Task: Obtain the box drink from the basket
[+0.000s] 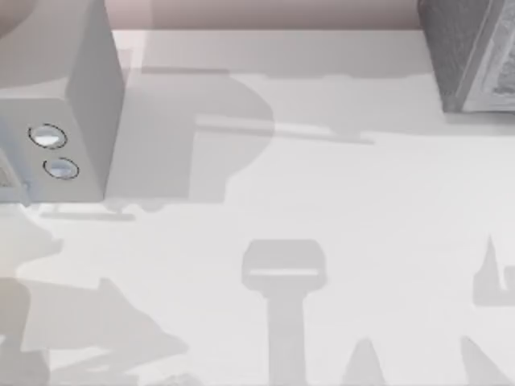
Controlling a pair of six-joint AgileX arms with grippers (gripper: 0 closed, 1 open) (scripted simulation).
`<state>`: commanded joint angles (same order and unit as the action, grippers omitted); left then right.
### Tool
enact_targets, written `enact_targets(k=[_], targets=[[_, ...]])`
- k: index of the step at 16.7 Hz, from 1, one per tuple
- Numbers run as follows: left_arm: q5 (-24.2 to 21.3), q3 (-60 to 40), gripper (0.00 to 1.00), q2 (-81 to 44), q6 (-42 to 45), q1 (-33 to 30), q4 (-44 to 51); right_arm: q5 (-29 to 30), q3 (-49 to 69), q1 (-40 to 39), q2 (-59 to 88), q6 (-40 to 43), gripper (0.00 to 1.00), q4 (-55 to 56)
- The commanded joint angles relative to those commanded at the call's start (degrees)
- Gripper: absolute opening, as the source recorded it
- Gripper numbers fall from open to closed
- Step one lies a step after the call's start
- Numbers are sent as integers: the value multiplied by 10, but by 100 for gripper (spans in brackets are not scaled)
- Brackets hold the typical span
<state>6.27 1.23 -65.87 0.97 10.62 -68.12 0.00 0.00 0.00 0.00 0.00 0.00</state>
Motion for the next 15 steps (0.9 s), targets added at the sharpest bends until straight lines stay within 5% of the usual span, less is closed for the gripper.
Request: enact_targets(k=[7, 15], targets=[[-2, 3, 0, -19, 0, 1, -22, 0, 0, 0, 0, 0, 100, 0], [-2, 3, 60, -19, 0, 1, -22, 0, 0, 0, 0, 0, 100, 0]])
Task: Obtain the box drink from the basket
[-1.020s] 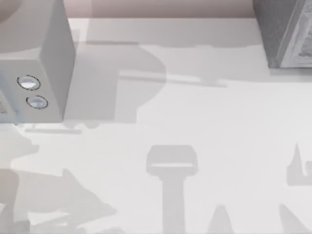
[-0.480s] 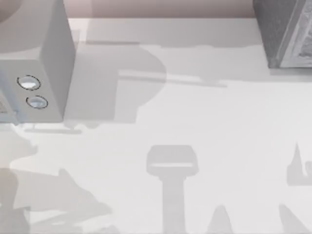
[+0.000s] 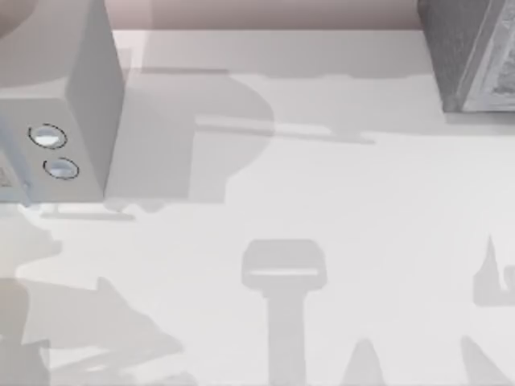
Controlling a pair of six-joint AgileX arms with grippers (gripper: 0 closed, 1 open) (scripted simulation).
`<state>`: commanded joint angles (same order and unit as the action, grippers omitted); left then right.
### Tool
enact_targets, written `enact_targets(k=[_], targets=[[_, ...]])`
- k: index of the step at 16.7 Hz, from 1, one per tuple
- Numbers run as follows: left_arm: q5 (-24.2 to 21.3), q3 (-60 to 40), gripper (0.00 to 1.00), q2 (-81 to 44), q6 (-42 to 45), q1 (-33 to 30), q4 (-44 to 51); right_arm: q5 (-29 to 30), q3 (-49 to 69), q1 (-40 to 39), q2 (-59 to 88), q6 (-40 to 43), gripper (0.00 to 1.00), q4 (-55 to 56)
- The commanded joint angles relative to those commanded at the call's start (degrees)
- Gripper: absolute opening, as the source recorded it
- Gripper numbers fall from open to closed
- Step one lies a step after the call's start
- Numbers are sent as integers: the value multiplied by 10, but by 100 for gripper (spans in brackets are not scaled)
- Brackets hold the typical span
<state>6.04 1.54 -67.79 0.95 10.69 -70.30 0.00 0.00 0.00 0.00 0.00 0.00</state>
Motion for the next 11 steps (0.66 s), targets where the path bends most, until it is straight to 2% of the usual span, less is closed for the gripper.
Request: enact_targets(k=[5, 11], targets=[[0, 0, 98, 0, 0, 0, 0, 0, 0, 0, 0, 0, 100, 0], [0, 0, 100, 0, 0, 0, 0, 0, 0, 0, 0, 0, 100, 0]])
